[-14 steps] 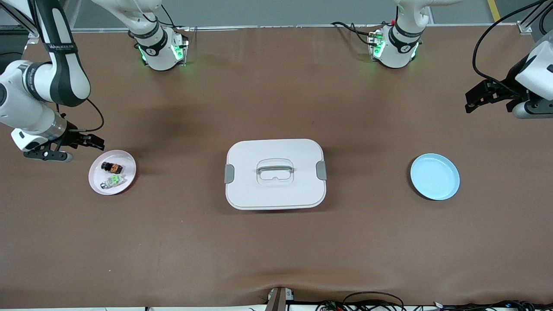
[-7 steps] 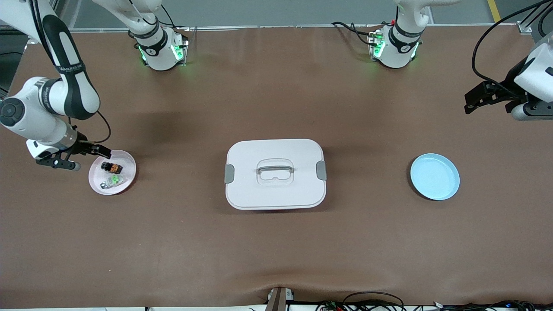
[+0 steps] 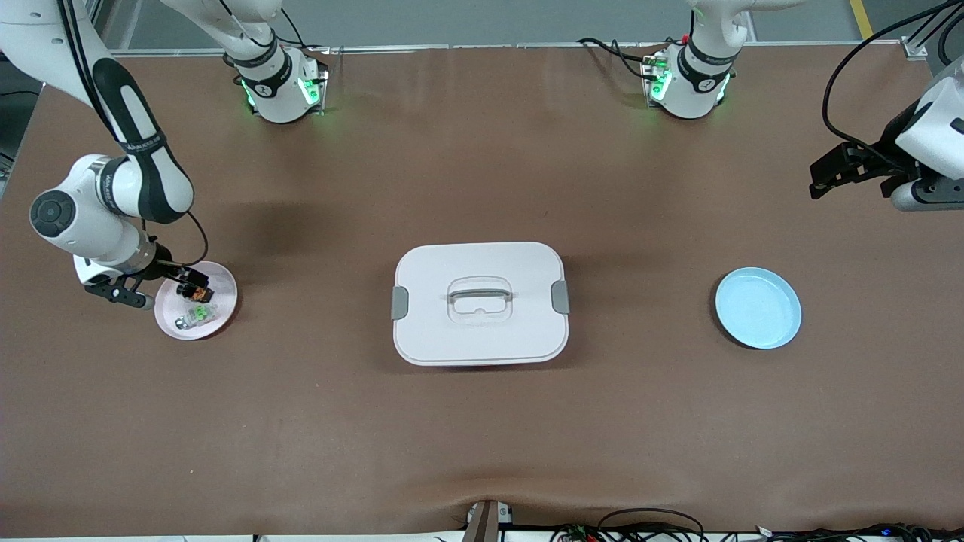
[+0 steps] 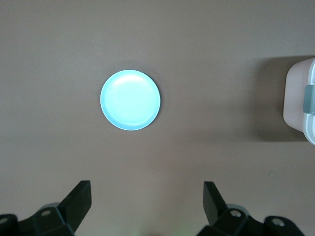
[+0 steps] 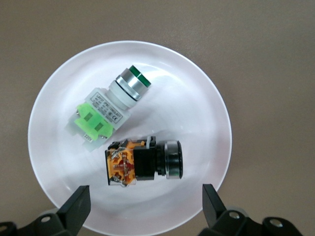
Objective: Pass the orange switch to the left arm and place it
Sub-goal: 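Close the right gripper on the black orange switch and lift it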
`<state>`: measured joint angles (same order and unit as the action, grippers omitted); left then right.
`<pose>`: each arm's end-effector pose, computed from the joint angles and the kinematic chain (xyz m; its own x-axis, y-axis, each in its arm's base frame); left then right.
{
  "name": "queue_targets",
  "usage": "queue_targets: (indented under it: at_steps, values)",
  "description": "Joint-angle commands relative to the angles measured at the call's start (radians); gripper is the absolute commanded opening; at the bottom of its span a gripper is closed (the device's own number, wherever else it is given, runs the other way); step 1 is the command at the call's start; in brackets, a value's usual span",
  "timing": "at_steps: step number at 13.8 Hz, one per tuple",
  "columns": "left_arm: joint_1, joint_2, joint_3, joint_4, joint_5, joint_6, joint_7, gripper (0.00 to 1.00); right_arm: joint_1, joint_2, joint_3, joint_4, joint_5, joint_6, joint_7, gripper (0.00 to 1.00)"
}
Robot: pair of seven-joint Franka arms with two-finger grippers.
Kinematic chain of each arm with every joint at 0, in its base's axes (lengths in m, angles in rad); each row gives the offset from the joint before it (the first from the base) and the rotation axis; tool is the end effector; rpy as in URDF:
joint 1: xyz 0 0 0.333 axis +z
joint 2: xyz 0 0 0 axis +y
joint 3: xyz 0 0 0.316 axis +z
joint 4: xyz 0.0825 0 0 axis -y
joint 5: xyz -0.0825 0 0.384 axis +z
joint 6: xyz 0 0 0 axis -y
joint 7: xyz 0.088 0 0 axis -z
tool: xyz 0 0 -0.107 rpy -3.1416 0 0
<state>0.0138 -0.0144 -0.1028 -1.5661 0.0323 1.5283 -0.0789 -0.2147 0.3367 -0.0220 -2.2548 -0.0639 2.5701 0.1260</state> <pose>0.5439 -0.0454 0.6310 0.9997 -0.0087 -0.0207 -0.0094 -0.9993 -0.0355 0.5242 -0.1256 0.2109 0.9529 -0.3029 -0.0173 -0.3020 -0.9523 0.0432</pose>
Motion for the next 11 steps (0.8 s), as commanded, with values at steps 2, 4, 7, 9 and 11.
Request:
queue_targets:
  at_steps: [2,4,7,9,11]
  values:
    - [0.005,0.01,-0.003,0.026,0.005,-0.016,-0.001,1.0,-0.008,0.059,0.007,0.057,-0.008,0.004,0.006,1.0]
    - [0.005,0.01,-0.003,0.026,0.005,-0.016,-0.001,1.0,-0.008,0.079,0.007,0.066,-0.01,0.005,0.004,1.0]
    - [0.005,0.01,-0.003,0.026,0.005,-0.016,-0.001,1.0,-0.006,0.099,0.007,0.076,-0.017,0.005,0.004,1.0]
    - [0.005,0.01,-0.003,0.026,0.005,-0.016,-0.001,1.0,-0.005,0.111,0.007,0.083,-0.017,0.015,0.001,1.0]
    - [0.005,0.008,-0.003,0.026,0.005,-0.016,0.001,1.0,-0.005,0.119,0.007,0.084,-0.017,0.019,0.001,1.0]
